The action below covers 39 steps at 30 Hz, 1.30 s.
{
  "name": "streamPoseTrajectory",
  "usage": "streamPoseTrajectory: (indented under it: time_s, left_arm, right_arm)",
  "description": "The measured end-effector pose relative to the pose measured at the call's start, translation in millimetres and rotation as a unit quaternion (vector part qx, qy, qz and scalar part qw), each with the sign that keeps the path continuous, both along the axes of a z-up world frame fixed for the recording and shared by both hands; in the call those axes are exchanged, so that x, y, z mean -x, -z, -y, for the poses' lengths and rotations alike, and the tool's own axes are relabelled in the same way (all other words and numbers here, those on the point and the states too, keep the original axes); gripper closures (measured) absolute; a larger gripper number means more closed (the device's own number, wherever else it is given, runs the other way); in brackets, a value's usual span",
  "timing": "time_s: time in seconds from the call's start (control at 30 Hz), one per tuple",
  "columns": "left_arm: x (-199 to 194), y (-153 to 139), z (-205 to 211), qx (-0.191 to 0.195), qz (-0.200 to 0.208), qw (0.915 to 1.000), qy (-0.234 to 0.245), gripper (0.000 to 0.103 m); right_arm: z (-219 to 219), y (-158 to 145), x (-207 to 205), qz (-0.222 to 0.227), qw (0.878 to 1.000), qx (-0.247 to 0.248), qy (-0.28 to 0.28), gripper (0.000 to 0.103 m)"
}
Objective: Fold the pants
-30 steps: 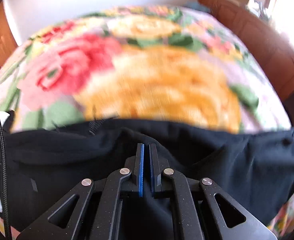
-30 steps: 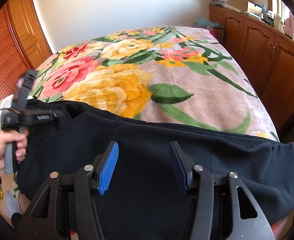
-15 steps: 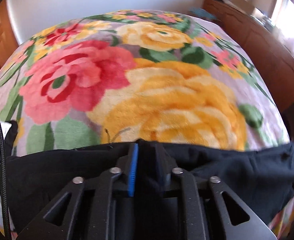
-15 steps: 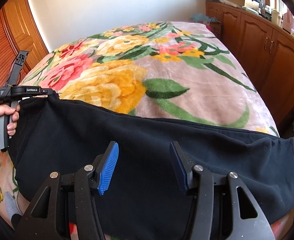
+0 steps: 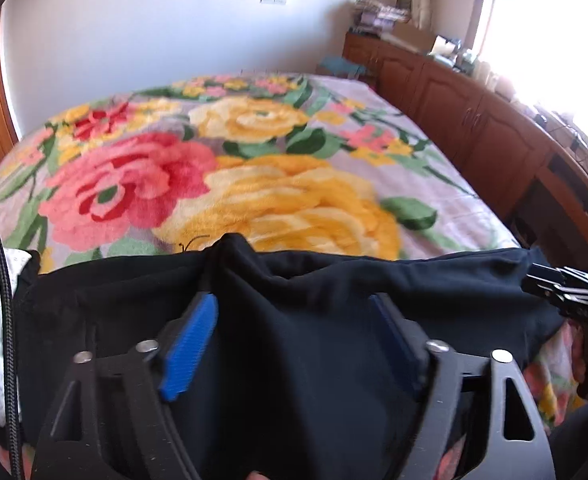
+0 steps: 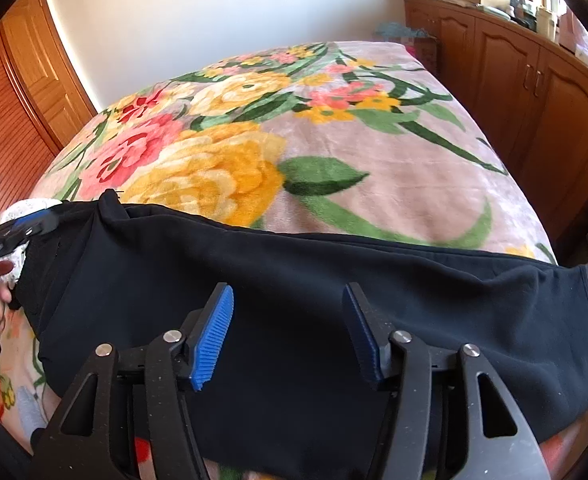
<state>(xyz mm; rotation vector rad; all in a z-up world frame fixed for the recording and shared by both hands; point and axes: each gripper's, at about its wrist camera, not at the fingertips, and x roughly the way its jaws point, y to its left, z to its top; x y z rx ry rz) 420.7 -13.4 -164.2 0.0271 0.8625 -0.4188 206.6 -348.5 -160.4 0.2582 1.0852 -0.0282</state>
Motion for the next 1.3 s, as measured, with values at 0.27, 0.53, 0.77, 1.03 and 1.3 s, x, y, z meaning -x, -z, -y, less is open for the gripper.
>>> streamPoseTrajectory:
  time_s: [0.27,0.53,0.77,1.03,1.3]
  left_arm:
    - [51,-14,22,-0.023,0.042,0.9982,0.035,0.011]
    - [78,-21,39,-0.026,0.045,0.9959,0.074,0.011]
    - [95,-27,46,-0.039,0.052,0.9941,0.087,0.011]
    - [106,-26,59,-0.051,0.050,0.9903,0.119,0.011]
    - [101,-23,56,-0.062,0.041,0.9880,0.135,0.011]
  right_arm:
    - [36,-16,33,0.007,0.999,0.048,0.005,0.027]
    - [102,-24,92,-0.007,0.995,0.064,0.076,0.027]
    - [156,-27,146,-0.025,0.987,0.083,0.136,0.027]
    - [213,-5,190,-0.047,0.972,0.050,0.223,0.030]
    - [258,27,211,-0.062,0.949,-0.010,0.310,0.030]
